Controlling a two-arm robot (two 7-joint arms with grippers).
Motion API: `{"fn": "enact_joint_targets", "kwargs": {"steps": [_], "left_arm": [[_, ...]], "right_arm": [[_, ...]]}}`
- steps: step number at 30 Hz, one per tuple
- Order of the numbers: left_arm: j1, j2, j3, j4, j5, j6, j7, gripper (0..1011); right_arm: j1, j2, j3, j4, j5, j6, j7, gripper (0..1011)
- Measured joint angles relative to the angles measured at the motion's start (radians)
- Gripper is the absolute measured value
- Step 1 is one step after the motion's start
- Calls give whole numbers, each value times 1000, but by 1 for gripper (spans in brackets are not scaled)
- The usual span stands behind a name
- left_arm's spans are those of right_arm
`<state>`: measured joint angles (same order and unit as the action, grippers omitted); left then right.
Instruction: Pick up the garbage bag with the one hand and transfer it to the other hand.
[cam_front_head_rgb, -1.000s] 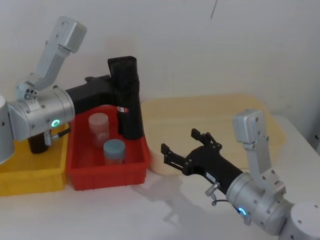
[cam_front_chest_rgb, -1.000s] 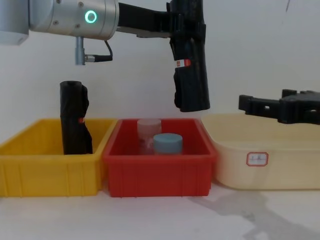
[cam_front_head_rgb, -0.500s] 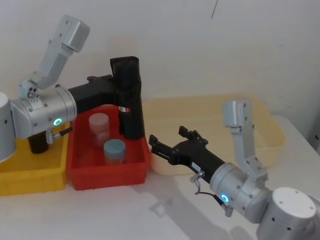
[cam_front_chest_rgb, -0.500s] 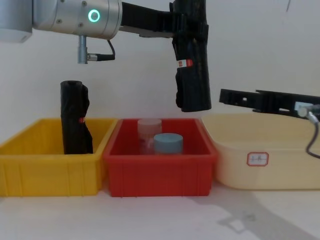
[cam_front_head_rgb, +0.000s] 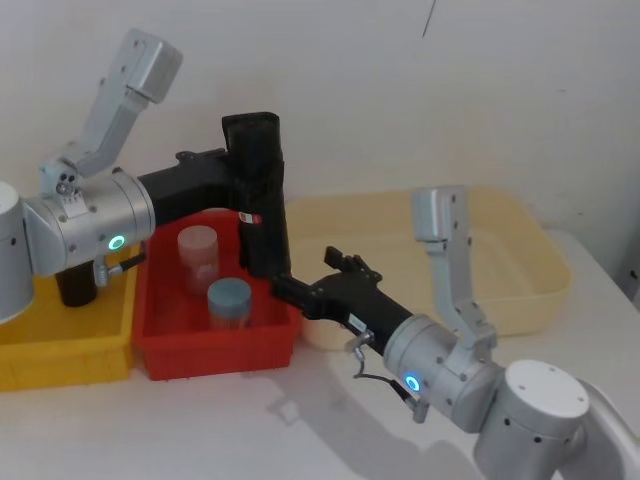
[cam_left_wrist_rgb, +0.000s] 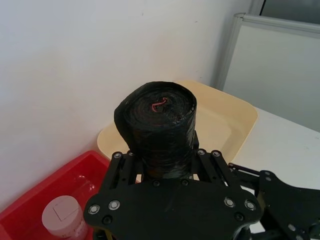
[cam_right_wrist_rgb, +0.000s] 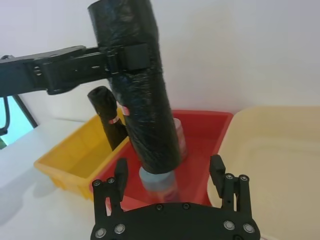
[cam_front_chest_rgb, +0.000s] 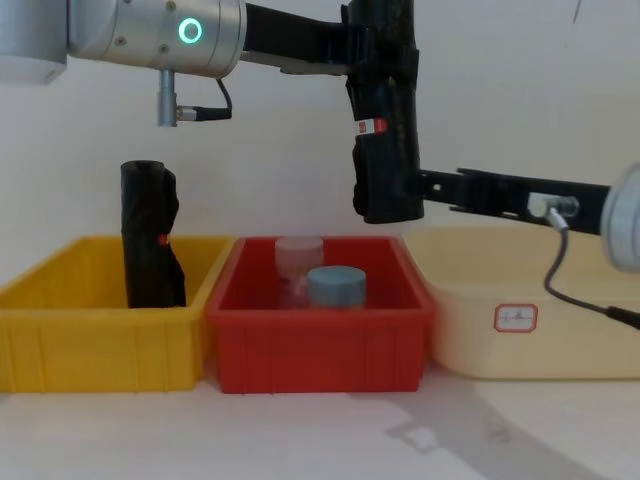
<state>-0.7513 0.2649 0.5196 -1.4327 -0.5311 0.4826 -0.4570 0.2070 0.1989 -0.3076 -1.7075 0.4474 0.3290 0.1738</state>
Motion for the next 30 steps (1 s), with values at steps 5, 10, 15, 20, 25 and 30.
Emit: {"fn": "enact_joint_targets", "kwargs": {"steps": [5, 10, 15, 20, 25, 30], "left_arm": [[0, 0, 1, 0, 0, 0, 0, 456], [-1, 0, 1, 1, 0, 0, 0, 456], [-1, 0, 1, 1, 0, 0, 0, 456], [-1, 0, 1, 1, 0, 0, 0, 456], [-2, 0, 1, 1, 0, 0, 0, 456], [-2, 0, 1, 1, 0, 0, 0, 456]], "right_arm": [[16, -9, -14, 15, -1, -11, 0, 1000], [37, -21, -31, 33, -9, -29, 0, 1000], [59, -34, -44, 56, -20, -46, -3, 1000], [82, -51, -56, 86, -33, -64, -5, 1000], [96, -64, -69, 111, -46, -83, -4, 1000], [106, -74, -80, 131, -58, -96, 0, 1000]]}}
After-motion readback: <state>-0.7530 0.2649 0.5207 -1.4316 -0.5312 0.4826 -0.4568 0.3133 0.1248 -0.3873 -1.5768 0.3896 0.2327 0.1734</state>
